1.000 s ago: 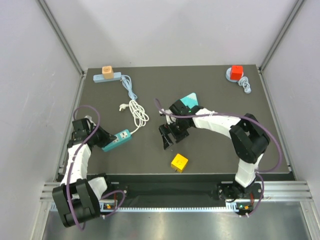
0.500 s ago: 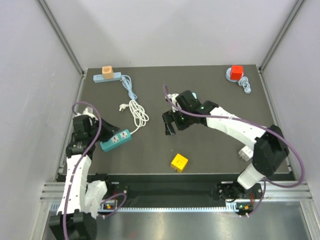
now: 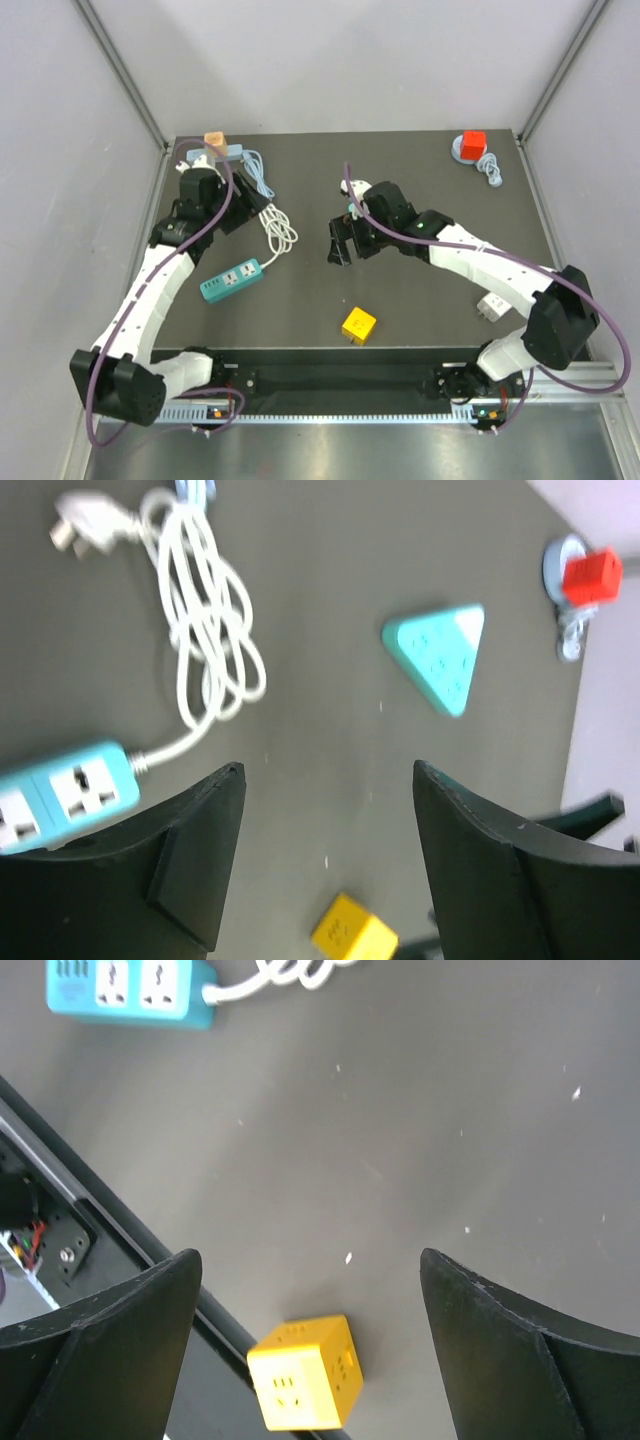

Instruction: Pull the plug off the socket

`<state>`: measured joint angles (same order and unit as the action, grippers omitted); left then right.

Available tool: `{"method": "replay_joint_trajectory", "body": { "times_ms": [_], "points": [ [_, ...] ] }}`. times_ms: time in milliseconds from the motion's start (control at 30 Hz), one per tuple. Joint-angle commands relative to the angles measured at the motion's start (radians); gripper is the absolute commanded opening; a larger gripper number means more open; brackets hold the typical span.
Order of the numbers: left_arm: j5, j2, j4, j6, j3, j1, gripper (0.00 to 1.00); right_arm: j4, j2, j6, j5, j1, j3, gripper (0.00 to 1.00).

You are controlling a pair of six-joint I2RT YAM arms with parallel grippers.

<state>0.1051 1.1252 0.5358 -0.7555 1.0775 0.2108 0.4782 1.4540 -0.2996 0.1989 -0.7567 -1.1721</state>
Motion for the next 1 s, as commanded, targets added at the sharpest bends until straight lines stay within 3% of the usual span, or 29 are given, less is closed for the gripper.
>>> {"method": "replay_joint_trajectory", "body": {
  "times_ms": [0,200,333,500,700,767,967],
  "points": [
    [-0.126,0.066,-0.087,0.067,0.052,0.004,0.73,-0.119,0.032,-0.024,0.013,0.011,-0.029,0.89],
    [-0.267,0.168,-0.313,0.149,0.013,0.004,0.79,-0.179,0.144,-0.027,0.043,0.031,-0.136,0.89],
    [-0.262,0.267,-0.431,0.226,0.054,-0.013,0.86,-0.248,0.28,-0.027,-0.006,0.045,-0.237,0.89],
    [-0.157,0.435,-0.389,0.254,0.208,-0.132,0.87,-0.36,0.597,-0.085,0.005,0.053,-0.556,0.88],
    [-0.088,0.576,-0.395,0.321,0.36,-0.247,0.89,-0.366,0.98,-0.107,0.004,0.057,-1.098,0.9],
    [-0.135,0.622,-0.445,0.341,0.377,-0.248,0.92,-0.514,1.011,-0.134,0.004,0.059,-1.106,0.99],
    [-0.194,0.819,-0.491,0.393,0.541,-0.26,0.92,-0.716,1.098,-0.182,-0.021,0.06,-1.107,1.0]
  ]
}}
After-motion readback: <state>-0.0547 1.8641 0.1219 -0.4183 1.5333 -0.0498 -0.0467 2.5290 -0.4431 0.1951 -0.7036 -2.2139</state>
